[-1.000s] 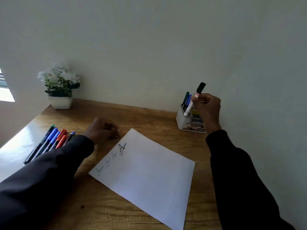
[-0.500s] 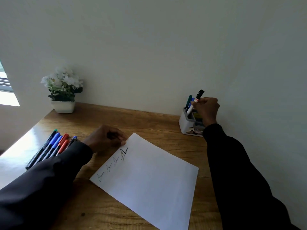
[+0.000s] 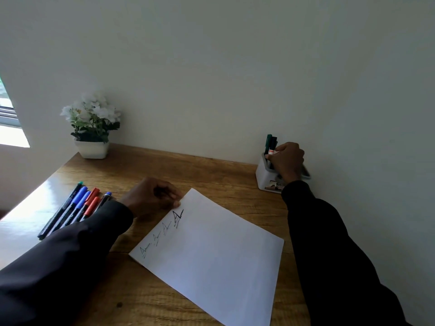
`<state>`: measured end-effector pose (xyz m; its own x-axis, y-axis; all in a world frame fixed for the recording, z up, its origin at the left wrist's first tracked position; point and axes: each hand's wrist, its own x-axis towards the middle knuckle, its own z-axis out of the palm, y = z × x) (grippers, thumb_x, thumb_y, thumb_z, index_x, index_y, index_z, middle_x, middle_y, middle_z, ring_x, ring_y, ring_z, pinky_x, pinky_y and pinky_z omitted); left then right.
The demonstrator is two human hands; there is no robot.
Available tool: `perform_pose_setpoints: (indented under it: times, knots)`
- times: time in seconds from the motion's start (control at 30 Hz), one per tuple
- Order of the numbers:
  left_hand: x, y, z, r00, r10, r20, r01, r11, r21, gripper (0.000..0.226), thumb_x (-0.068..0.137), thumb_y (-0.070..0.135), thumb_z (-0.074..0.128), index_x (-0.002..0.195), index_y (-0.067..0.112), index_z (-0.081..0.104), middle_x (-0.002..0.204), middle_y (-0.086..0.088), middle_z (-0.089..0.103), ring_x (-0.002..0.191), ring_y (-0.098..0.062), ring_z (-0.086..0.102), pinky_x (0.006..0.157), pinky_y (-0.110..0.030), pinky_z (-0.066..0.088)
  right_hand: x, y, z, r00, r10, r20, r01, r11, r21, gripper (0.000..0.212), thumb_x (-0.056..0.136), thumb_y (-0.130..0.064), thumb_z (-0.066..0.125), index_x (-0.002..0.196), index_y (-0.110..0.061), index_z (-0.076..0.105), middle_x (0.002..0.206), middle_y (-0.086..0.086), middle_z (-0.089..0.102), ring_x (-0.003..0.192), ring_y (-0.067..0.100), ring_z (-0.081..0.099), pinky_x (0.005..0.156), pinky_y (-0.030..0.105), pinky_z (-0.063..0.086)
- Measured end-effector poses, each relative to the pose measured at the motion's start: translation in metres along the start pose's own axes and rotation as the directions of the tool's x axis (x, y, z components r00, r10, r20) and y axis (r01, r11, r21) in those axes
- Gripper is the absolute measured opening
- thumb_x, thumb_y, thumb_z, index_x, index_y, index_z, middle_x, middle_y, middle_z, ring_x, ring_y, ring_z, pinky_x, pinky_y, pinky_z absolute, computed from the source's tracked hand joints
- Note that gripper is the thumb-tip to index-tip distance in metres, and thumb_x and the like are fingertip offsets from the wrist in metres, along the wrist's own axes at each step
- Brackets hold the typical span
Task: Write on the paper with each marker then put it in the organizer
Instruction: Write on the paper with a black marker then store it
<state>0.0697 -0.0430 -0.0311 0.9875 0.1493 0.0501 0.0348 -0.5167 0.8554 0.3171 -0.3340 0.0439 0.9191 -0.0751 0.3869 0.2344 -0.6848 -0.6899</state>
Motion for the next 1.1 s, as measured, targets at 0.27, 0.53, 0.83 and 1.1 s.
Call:
perform_pose_setpoints:
  times: [0.27,0.53,0.83,1.1]
  knots:
    - [0.0,-0.001,0.0,1.0,0.009,0.015,-0.009,1.0,0.008,0.02,0.08,0.014,0.081,0.097,0.026,0.077,0.094,0.007,0.077,0.088,-0.002,0.071,0.07,-0.016,0.056,-0.003,0.003,-0.003,1.0,0.0,-0.02,0.0,1.0,0.001,0.038,0.076,-0.022,0.089,0.104,-0.003,0.073,0.114,0.018,0.072,0.111,0.033,0.066,0.073,0.025,0.04]
    - [-0.002,-0.001,-0.002,1.0,0.027,0.005,-0.027,1.0,0.001,0.019,0.085,0.008,0.075,0.098,0.021,0.077,0.093,0.01,0.077,0.088,-0.002,0.071,0.078,-0.021,0.057,-0.024,-0.009,-0.017,0.995,-0.085,-0.055,0.091,0.987,0.131,0.006,0.081,-0.008,0.081,0.086,-0.009,0.077,0.087,0.01,0.077,0.086,0.023,0.073,0.073,0.023,0.05]
    - [-0.015,-0.004,-0.012,0.999,0.039,-0.024,-0.038,0.999,0.033,0.028,0.088,-0.001,0.07,0.096,0.026,0.075,0.097,0.006,0.075,0.088,0.0,0.071,0.076,-0.021,0.058,-0.121,-0.021,-0.015,0.931,-0.249,0.265,0.112,0.89,0.443,0.012,0.088,-0.004,0.077,0.084,-0.014,0.073,0.074,0.006,0.075,0.058,0.015,0.069,0.059,0.027,0.06]
    - [-0.063,0.002,-0.023,0.996,0.013,-0.086,-0.019,0.998,-0.064,0.011,0.091,0.011,0.07,0.1,0.017,0.075,0.096,0.002,0.076,0.09,-0.006,0.071,0.078,-0.024,0.059,-0.178,-0.034,0.006,0.834,-0.289,0.47,0.033,0.876,0.481,0.006,0.087,-0.007,0.08,0.089,-0.01,0.076,0.076,0.006,0.077,0.061,0.018,0.071,0.062,0.028,0.059]
